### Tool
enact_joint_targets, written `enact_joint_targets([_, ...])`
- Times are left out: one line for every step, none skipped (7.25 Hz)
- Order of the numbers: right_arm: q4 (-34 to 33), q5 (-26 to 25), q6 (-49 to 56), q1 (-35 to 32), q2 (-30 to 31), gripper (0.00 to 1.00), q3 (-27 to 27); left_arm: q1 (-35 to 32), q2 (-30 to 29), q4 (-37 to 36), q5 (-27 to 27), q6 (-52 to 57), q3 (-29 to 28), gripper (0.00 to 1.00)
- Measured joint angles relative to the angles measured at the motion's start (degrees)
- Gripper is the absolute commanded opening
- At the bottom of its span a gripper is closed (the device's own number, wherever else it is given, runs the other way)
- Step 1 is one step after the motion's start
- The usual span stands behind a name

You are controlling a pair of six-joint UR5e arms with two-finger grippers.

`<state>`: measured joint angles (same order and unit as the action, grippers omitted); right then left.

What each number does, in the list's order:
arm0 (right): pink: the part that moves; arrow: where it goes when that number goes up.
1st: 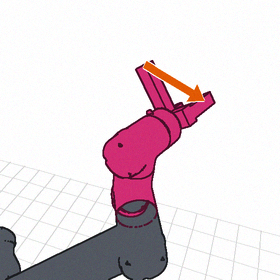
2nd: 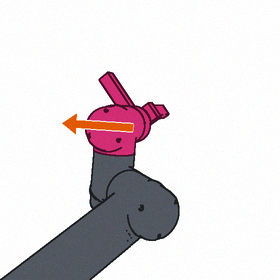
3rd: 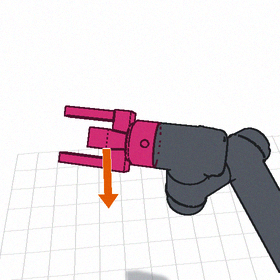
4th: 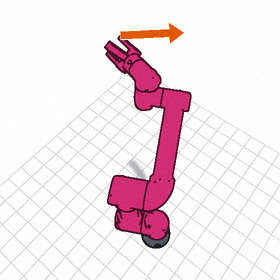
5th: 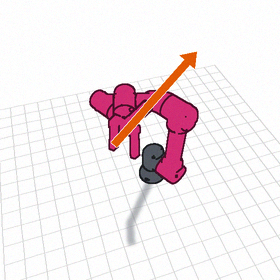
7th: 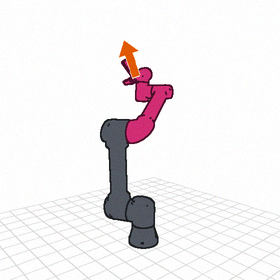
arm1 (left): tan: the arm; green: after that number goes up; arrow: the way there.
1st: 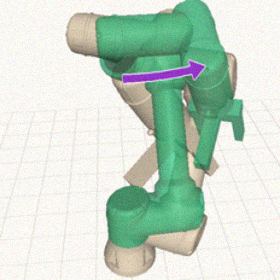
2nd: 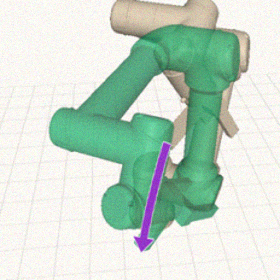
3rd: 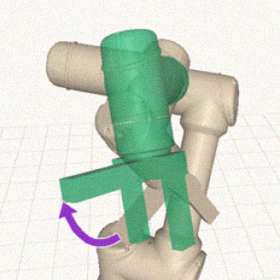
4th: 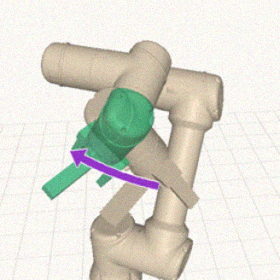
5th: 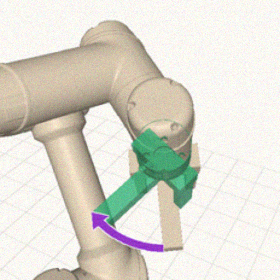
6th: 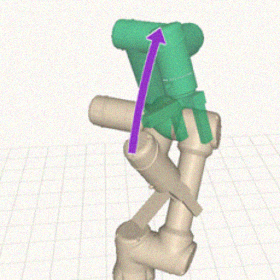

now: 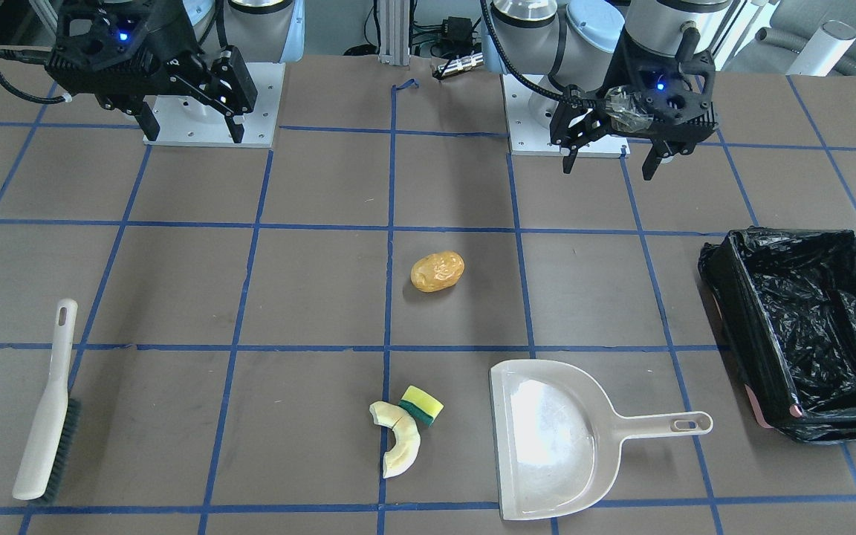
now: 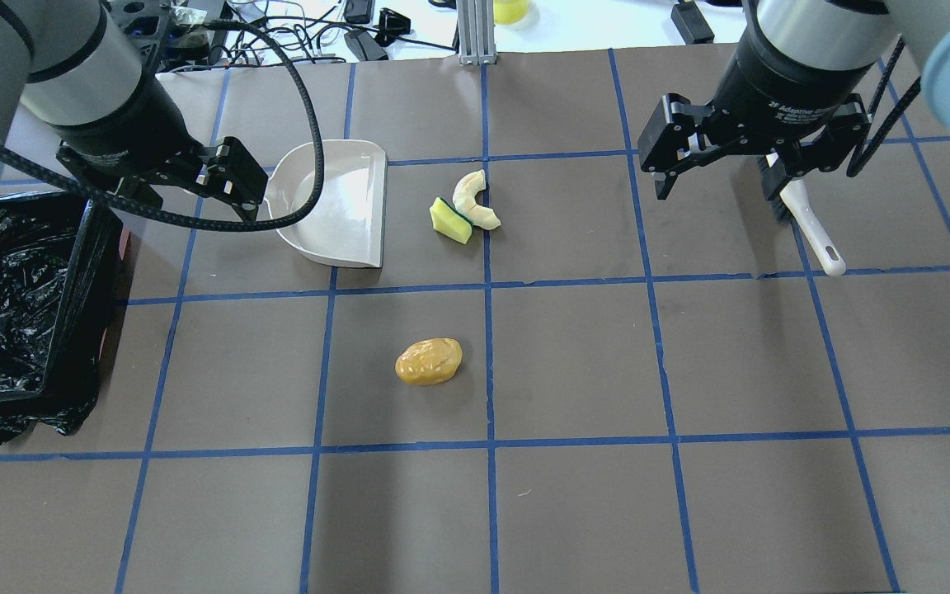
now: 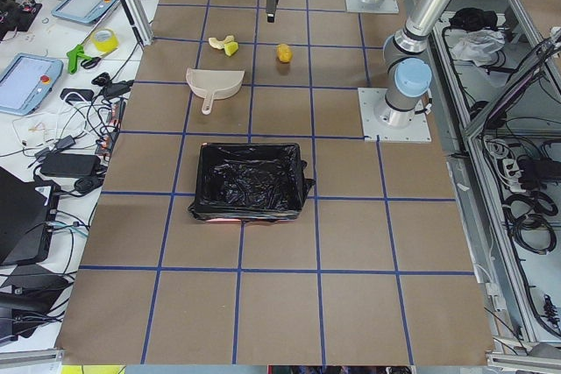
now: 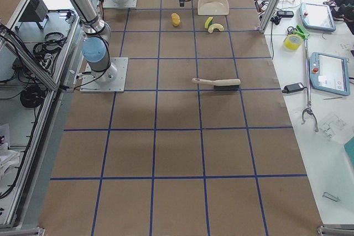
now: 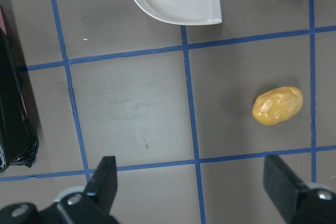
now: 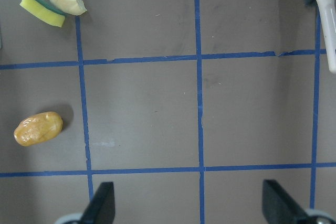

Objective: Sweep and dump trash into bin
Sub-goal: 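Grasp the white dustpan handle with the left gripper and lift it slightly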

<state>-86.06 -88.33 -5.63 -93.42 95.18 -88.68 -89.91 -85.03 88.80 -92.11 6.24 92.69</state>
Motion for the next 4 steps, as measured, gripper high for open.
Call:
enact_joint_targets([0.0,0.0,0.0,0.0,0.0,1.00,0.0,0.0,0.0,0.0,0.0,0.0,0.0,1.00])
enact_joint_targets([0.0,0.0,0.0,0.0,0.0,1.00,0.0,0.0,0.0,0.1,-0.3,0.0,0.0,1.00])
enact_joint_targets([0.0,0.0,0.0,0.1,0.0,1.00,0.0,0.0,0.1,0.4,-0.7,0.1,-0.1,1.00])
enact_joint_targets([0.0,0.0,0.0,0.1,0.0,1.00,0.0,0.0,0.0,1.0,-0.8,0.1,-0.4,1.00])
